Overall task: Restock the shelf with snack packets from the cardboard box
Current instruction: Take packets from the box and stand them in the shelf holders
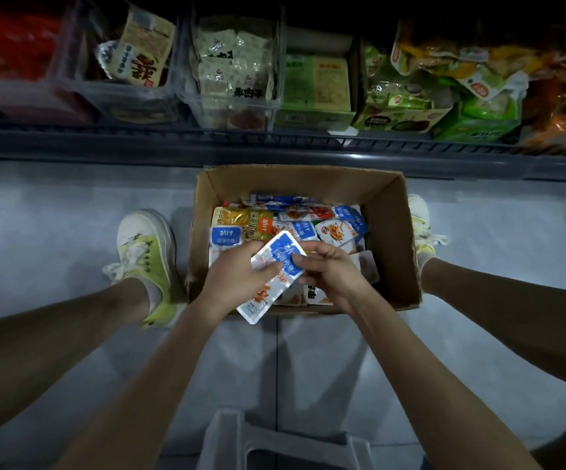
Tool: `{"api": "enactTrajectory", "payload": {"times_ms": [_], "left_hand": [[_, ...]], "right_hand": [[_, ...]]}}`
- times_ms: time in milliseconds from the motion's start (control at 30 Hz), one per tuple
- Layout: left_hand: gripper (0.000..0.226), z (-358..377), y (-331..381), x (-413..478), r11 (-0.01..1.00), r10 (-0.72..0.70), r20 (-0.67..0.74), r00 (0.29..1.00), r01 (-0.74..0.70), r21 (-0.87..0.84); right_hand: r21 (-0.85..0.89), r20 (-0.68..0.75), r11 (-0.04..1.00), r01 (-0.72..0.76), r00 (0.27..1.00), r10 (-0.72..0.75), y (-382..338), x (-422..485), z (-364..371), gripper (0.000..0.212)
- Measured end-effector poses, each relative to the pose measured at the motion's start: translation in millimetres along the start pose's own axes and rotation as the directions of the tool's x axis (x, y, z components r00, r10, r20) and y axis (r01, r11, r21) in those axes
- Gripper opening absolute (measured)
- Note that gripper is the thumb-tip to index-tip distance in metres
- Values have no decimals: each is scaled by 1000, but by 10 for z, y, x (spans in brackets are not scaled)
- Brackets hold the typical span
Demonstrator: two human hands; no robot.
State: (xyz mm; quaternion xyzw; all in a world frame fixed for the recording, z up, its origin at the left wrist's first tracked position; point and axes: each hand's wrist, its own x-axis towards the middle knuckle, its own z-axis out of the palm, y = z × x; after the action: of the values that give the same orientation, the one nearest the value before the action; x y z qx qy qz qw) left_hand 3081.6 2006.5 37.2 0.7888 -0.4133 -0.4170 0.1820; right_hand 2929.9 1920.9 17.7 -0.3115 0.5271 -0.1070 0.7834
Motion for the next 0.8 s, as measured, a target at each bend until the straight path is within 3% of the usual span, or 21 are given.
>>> {"api": "enactTrajectory", "payload": {"times_ms": [100,200,267,367,633,800], "left_hand": [[17,-23,-141,43,999,-30,-100,995,26,-40],[19,-129,-280,79,983,-127,-260,957,86,-164],[21,-213,-344,115,967,-170,-339,925,91,-239],[23,-304,-409,188,937,-228,-403,886,86,-339],[21,-442,-487,233,905,-275,-430,860,80,-418],[21,-496,-490,207,901,-292,-431,854,94,-424]], "right_hand": [[87,-108,996,11,994,-2,59,125,-13,18],[42,-351,997,64,935,-45,129,345,-138,28],[25,-422,999,47,906,-32,177,527,-196,33],[-88,-478,996,-4,877,-39,193,789,-201,41],[-166,-520,981,-101,854,0,182,1194,-120,49],[-263,-576,951,-166,817,-17,215,1235,-147,22]]}}
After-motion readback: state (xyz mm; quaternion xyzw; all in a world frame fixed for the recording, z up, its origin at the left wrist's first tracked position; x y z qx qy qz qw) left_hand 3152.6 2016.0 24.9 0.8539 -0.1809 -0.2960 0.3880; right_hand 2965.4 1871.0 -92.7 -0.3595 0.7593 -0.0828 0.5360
